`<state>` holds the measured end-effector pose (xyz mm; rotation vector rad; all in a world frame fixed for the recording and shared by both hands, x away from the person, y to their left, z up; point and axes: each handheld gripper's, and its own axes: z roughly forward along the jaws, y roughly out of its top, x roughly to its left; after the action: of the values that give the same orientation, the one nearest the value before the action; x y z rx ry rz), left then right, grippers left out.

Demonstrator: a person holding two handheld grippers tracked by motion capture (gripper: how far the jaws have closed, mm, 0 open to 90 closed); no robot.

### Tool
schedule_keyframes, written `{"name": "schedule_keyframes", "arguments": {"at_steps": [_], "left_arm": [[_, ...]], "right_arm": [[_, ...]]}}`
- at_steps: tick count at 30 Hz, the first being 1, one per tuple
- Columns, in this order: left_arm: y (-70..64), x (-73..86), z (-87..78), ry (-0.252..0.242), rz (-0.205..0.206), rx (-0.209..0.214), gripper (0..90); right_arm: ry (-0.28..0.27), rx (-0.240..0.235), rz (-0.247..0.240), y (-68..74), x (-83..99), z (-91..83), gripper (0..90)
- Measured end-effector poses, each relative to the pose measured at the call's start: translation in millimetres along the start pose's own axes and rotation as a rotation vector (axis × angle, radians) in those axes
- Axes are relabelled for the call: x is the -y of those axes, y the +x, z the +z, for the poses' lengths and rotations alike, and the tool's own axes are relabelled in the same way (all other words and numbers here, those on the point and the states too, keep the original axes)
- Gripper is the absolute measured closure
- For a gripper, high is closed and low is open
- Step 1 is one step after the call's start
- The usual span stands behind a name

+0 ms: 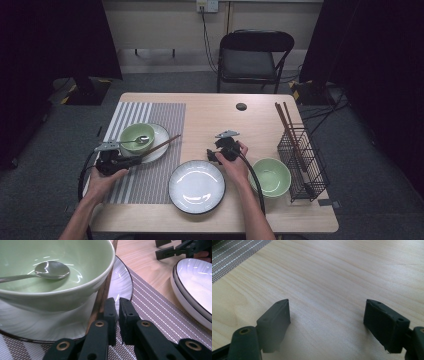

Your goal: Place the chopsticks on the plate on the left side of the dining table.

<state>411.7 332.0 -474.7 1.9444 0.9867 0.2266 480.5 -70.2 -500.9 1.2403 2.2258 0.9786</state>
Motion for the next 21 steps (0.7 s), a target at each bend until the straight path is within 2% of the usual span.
{"name": "schedule_keyframes", "arguments": {"at_steps": [6,8,11,14,19,21], "left_arm": [[1.4,0.0,-8.8,-0.034,-0.007,0.007,83.8],[2.5,0.2,-13.3,-0.053,-0.023,0.008,82.7],[5.2,2.2,-19.7,-0.053,-0.043,-0.009,82.2],[7.6,4.3,-23.9,-0.077,-0.062,-0.01,78.0],[13.1,8.8,-25.0,-0.068,-0.063,-0.039,71.8],[15.6,11.1,-23.9,-0.063,-0.068,-0.029,68.2]], "right_arm": [[0.0,0.0,0.0,0.0,0.0,0.0,20.8],[0.0,0.0,0.0,0.0,0.0,0.0,20.8],[0.0,0.0,0.0,0.1,0.0,0.0,20.8],[0.0,0.0,0.0,0.0,0.0,0.0,20.8],[0.0,0.0,0.0,0.0,0.0,0.0,20.8],[0.0,0.0,0.0,0.0,0.0,0.0,20.8]]}}
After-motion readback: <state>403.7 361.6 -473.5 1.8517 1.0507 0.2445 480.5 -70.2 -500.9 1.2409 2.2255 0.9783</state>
